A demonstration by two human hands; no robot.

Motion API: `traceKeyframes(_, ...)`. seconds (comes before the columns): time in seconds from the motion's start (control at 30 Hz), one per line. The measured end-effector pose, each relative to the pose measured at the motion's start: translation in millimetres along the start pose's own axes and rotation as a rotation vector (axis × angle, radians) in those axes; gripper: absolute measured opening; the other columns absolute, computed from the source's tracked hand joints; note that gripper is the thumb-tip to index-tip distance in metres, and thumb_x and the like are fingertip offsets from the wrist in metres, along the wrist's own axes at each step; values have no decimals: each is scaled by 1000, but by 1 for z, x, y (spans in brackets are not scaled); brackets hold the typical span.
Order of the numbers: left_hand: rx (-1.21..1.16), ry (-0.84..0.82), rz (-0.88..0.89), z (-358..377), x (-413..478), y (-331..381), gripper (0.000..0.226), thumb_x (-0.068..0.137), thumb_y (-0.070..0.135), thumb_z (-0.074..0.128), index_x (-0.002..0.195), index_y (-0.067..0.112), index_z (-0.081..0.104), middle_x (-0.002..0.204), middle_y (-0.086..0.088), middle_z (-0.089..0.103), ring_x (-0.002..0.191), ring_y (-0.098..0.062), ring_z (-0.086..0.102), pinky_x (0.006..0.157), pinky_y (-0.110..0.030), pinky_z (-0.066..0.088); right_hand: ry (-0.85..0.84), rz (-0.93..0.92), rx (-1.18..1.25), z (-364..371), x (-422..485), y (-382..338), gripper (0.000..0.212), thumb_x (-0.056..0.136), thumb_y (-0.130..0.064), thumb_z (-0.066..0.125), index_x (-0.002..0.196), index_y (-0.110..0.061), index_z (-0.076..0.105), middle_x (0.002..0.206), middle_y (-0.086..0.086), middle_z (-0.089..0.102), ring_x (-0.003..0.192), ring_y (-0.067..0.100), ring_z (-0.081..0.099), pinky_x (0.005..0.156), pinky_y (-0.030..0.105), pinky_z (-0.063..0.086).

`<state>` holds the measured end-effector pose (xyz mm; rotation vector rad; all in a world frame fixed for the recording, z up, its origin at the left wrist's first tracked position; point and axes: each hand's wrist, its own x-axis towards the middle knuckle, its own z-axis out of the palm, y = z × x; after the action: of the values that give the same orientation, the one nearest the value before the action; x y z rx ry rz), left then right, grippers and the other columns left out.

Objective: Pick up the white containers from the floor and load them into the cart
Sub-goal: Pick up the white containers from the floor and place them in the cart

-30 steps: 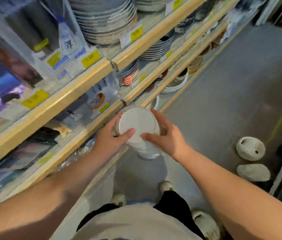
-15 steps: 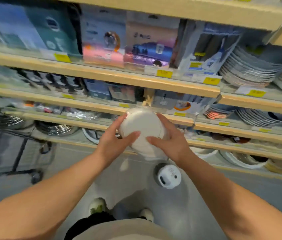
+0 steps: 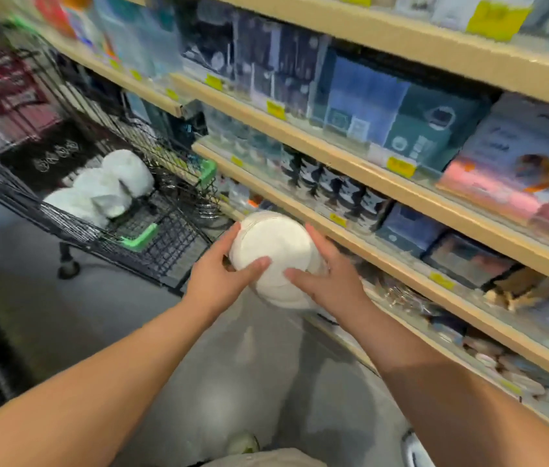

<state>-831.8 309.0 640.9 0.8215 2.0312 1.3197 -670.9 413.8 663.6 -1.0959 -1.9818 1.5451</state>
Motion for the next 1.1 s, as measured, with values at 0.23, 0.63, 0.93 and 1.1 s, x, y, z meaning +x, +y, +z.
traceKeyframes(0.23, 78, 199, -29, -102, 55, -13, 79, 72, 52, 78, 141, 39, 42, 133, 22, 47, 114, -4, 50, 97, -27, 41, -162, -61, 14, 96, 89, -46, 84, 69, -30, 80, 138, -47, 37, 142, -10, 44, 128, 17, 44, 106, 46, 41)
traceKeyframes(0.63, -30, 451, -139, -178, 204, -25, 77, 76, 44, 77, 143, 38, 40, 129, 16, 50, 105, -10, 56, 86, -30, 50, -392, -110, 18, 181, 281, -99, 78, 74, -17, 79, 137, -43, 41, 128, -14, 45, 119, 11, 44, 96, 28, 40)
traceKeyframes(0.93, -59, 456, -198, -252, 304, -61, 82, 72, 51, 78, 143, 34, 41, 138, 9, 54, 121, -14, 54, 101, -39, 48, -496, -68, -10, 263, 393, -127, 79, 72, -19, 80, 136, -45, 42, 133, -10, 49, 122, 17, 46, 103, 41, 44)
traceKeyframes(1.1, -37, 378, -238, -303, 369, -93, 88, 66, 56, 78, 143, 32, 41, 141, 4, 51, 122, -21, 53, 102, -45, 47, -434, 23, 45, 327, 442, -128, 80, 71, -14, 81, 138, -37, 43, 123, -15, 53, 119, 17, 51, 102, 40, 46)
